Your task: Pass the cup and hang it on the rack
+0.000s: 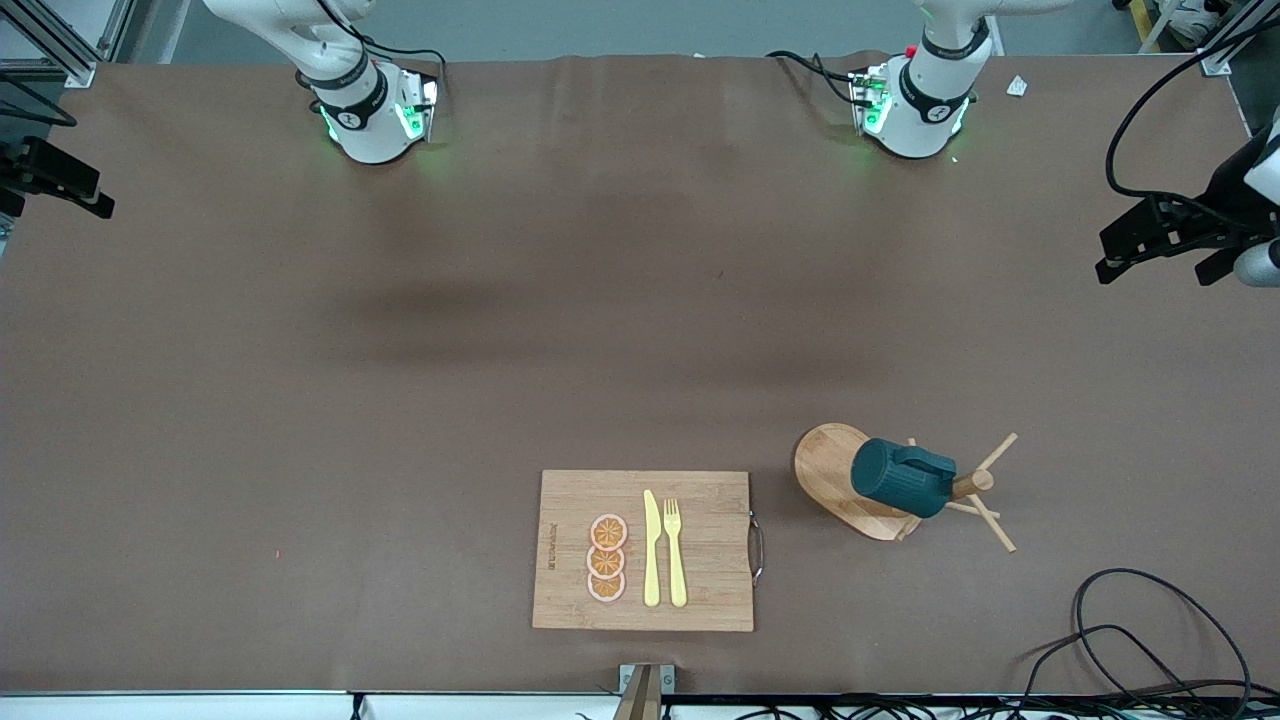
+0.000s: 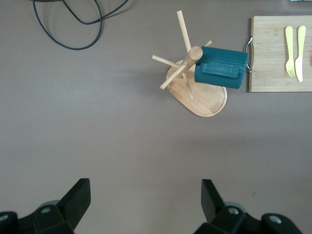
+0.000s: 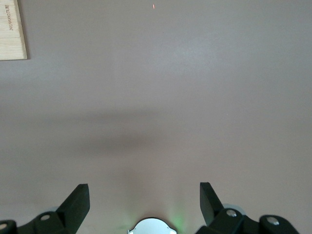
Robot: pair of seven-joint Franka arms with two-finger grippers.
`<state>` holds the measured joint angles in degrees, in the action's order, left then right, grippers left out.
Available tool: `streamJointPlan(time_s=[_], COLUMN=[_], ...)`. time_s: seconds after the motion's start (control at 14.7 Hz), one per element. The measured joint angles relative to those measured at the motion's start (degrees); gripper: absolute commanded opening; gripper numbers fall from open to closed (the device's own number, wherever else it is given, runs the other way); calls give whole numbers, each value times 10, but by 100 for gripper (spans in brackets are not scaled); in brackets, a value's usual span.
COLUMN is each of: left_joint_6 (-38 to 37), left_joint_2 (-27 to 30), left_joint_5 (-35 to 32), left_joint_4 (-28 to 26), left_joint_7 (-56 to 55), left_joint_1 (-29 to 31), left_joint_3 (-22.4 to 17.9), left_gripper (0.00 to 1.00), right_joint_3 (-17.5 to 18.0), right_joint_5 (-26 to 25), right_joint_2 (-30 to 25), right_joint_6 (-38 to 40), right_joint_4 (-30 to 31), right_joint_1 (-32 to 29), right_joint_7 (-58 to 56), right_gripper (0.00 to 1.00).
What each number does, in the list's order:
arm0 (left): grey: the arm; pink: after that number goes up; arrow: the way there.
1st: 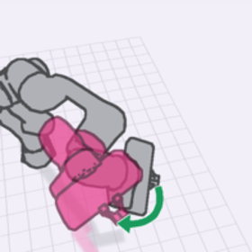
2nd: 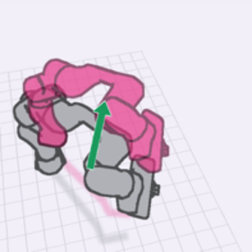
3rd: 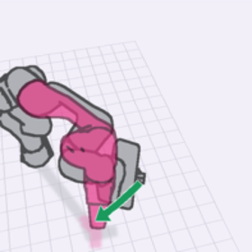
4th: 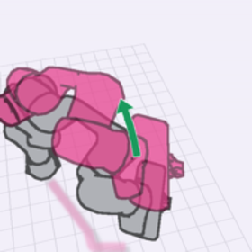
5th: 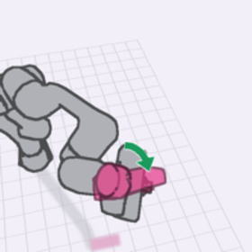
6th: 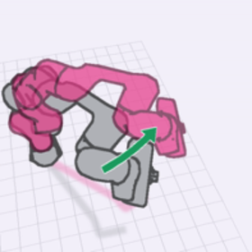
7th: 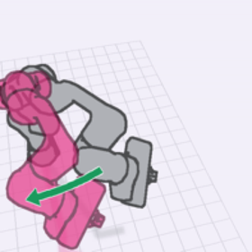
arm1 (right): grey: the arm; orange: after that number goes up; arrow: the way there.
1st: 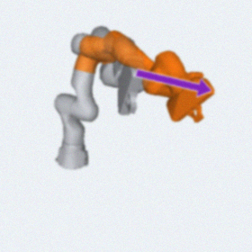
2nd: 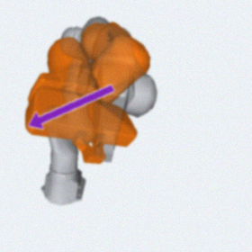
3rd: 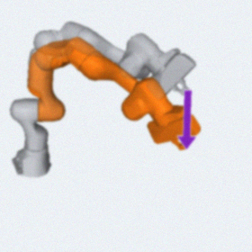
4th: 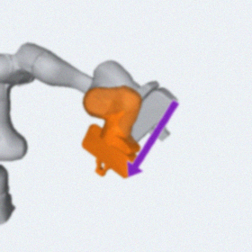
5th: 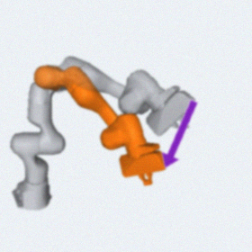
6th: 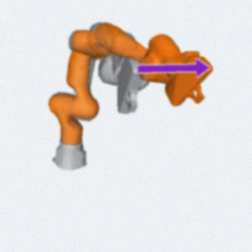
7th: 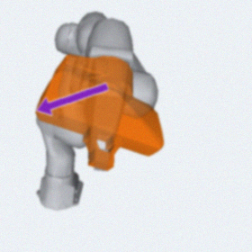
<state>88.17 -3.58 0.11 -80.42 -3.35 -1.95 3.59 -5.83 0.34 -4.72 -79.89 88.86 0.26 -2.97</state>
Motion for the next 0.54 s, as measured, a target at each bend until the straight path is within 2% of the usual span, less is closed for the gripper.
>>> streamJointPlan(time_s=[0.54], left_joint_6=[2], left_joint_2=[7], left_joint_5=[0], left_joint_4=[-1], left_joint_7=[1], left_joint_1=[0], left_joint_3=[-1], left_gripper=[100], right_joint_3=[0], right_joint_5=[0], right_joint_2=[0], right_joint_6=[0], right_joint_4=[1], right_joint_1=[0], right_joint_7=[0], right_gripper=[100])
